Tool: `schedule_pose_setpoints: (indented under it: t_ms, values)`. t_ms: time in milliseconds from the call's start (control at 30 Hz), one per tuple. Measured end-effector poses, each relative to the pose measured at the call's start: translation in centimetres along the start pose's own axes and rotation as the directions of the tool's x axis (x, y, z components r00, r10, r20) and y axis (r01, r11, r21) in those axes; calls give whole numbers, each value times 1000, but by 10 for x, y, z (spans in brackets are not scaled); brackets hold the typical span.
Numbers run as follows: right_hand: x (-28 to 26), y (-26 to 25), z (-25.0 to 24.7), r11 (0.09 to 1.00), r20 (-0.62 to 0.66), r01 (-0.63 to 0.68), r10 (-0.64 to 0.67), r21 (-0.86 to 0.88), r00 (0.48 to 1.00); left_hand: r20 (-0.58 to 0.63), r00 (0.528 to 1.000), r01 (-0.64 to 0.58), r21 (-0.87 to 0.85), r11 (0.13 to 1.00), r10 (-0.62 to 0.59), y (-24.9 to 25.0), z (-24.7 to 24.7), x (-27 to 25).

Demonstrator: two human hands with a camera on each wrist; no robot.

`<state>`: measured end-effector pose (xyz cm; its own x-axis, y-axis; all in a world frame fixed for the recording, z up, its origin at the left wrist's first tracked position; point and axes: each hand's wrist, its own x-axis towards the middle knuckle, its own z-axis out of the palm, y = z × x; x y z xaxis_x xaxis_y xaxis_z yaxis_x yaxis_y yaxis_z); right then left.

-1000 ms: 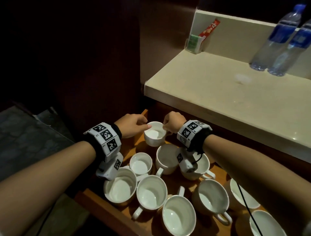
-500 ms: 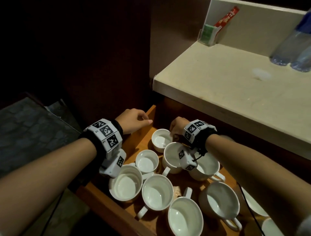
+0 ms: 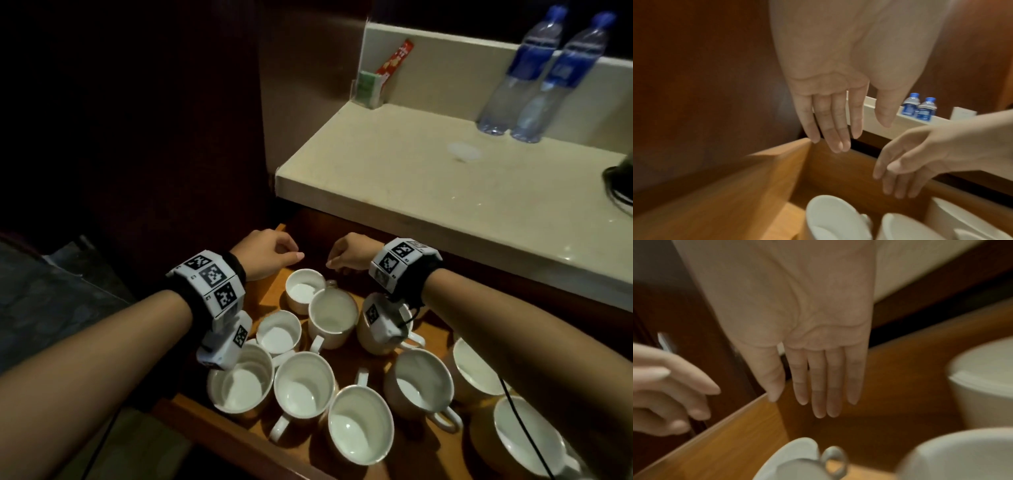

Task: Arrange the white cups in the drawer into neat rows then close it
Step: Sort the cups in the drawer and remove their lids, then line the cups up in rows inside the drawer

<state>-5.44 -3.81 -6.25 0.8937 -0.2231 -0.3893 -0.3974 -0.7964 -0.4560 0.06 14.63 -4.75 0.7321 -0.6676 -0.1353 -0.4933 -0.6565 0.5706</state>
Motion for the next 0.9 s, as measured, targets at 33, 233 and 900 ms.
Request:
schedule_pose_setpoints:
  t_ms: [33,233,900]
  values:
    - [-7,2,-3,1000,-12,3,-3,9,1000,6,1000,-9,-2,1000,9,3,1,0]
    - [-46,28,-9,999,-62,-46,47,13,997,99,995,-24,42,999,19,25,10,3]
    - [-9,31,25,986,81,-136,128,100,988,451,808,447,-53,893,-378,-3,55,26]
